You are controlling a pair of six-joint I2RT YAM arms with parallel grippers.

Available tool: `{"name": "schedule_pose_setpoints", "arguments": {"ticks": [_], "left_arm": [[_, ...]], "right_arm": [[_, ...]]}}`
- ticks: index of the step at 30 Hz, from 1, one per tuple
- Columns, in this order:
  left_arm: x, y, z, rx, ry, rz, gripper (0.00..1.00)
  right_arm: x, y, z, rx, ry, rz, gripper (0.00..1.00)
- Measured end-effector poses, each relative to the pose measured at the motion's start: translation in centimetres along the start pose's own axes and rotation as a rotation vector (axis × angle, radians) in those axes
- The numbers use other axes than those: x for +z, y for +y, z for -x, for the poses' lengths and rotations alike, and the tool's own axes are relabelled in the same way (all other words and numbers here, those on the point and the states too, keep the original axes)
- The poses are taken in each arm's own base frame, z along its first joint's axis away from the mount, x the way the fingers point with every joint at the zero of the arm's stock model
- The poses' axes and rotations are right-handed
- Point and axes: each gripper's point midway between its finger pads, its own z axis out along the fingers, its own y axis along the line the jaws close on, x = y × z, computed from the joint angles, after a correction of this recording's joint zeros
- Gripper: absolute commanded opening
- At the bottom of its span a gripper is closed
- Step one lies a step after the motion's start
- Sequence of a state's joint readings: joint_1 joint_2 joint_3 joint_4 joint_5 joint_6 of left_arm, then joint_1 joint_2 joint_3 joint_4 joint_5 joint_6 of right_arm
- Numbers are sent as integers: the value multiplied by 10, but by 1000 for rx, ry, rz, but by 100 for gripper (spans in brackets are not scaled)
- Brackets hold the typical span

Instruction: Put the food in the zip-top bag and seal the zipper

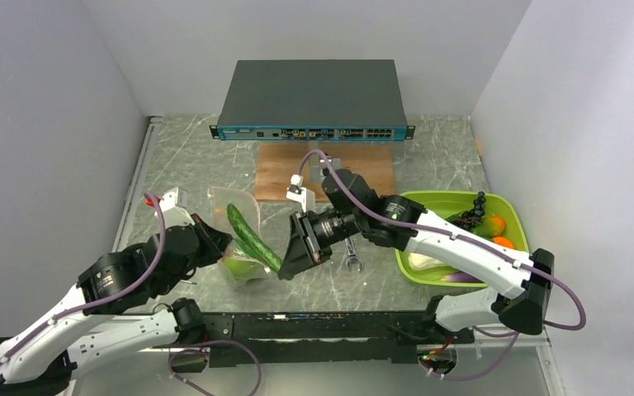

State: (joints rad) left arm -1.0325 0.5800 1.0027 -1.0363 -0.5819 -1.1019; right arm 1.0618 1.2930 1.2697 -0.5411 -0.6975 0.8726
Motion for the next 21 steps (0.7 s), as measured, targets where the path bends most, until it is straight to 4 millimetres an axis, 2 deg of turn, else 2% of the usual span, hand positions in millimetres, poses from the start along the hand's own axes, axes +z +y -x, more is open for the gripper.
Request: {"name": "schedule_pose_setpoints", "arguments": {"ticks": [2,5,6,11,13,17,21], "left_arm": [[-1,-2,1,-6,-4,-12,0],[-1,-5,2,-7,-3,-26,0],[-1,-6,2,-8,-2,-30,0],[-1,-13,1,-7,7,-54,0],[0,-15,-1,-2,15,-58,0],[0,-17,-3,0,27,-67,0],[-3,-19,-1,-14,23,-90,0]], "right_arm": [[-1,3,11,45,-26,19,17],[3,15,31,103,-71,72,36],[6,19,37,117,-77,87,39],[34,54,94,155,-103,198,59],[46,55,114,151,-125,224,66],[49,40,121,163,-169,193,68],[37,36,120,77,-227,153,69]]}}
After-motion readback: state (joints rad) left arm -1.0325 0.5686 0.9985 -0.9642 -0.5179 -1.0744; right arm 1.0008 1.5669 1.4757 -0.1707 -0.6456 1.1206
